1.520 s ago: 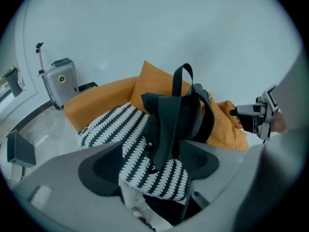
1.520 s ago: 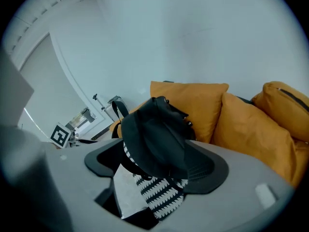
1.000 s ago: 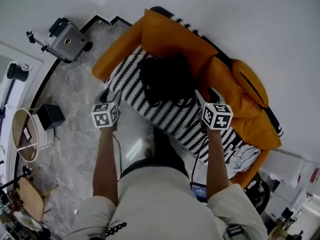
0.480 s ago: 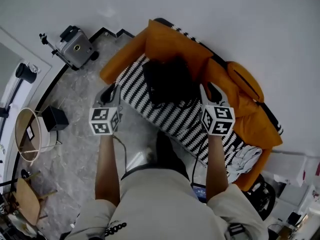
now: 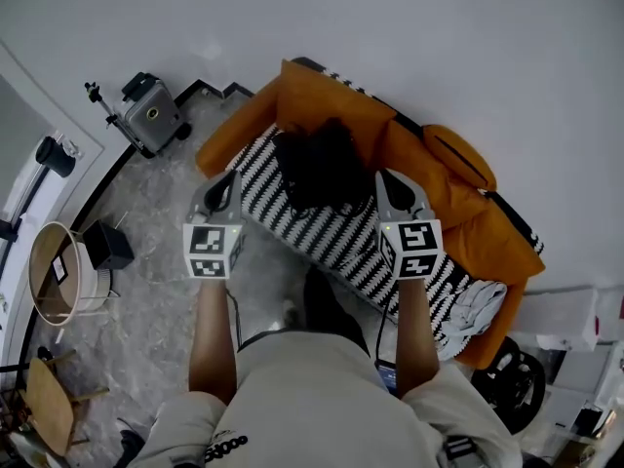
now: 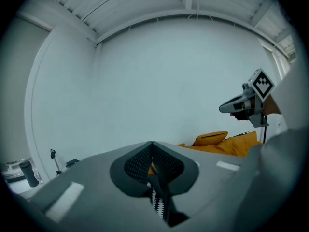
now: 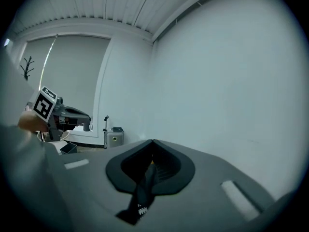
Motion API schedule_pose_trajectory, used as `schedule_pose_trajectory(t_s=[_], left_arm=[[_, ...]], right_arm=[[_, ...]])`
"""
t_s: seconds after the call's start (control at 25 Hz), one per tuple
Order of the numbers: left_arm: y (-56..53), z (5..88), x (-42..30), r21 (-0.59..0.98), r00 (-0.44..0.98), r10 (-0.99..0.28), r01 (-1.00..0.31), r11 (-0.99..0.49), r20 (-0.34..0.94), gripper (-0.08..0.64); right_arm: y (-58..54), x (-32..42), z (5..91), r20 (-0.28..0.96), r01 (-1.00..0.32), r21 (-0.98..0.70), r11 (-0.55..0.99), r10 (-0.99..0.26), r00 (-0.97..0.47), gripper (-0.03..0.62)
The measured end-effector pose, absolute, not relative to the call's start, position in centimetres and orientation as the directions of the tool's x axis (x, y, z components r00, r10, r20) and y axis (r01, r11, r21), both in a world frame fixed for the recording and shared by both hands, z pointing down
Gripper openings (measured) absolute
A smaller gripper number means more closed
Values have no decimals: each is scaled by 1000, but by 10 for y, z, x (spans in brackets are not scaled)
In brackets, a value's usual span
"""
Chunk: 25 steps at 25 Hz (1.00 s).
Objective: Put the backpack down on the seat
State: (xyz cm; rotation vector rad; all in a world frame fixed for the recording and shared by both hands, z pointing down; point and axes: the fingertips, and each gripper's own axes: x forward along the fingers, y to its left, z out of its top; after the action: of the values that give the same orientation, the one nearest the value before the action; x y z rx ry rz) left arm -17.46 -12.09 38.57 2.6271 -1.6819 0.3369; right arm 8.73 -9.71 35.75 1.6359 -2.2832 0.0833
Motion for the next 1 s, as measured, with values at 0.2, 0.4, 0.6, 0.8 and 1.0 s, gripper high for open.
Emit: schedule_pose_trajectory(t_s=[0.2,0.4,0.6,0.8,1.0], left_arm=[[-86,349,-158,-142,442,-890,-880,-454,109,12],[-55,314,-148,-174,471,-881,-865,-471,43,12],[-28,284,-137,-193,495,-869,-854,-483,-16,12],[-9,264,-142,-219,484,-874,-858,-465,-43,12],[4,245,-141,-254,472,-878,-861,-442,-73,12]], right_arm=[[-62,74,326,227,-919,160,361,-919,-322,3],[-30,62,294,168,-908,186,375,-923,-347,3],[-7,54,268,109,-894,213,394,-919,-379,3],[9,43,253,85,-878,246,412,-911,-404,3],[18,38,248,91,-858,277,432,-901,-424,3]])
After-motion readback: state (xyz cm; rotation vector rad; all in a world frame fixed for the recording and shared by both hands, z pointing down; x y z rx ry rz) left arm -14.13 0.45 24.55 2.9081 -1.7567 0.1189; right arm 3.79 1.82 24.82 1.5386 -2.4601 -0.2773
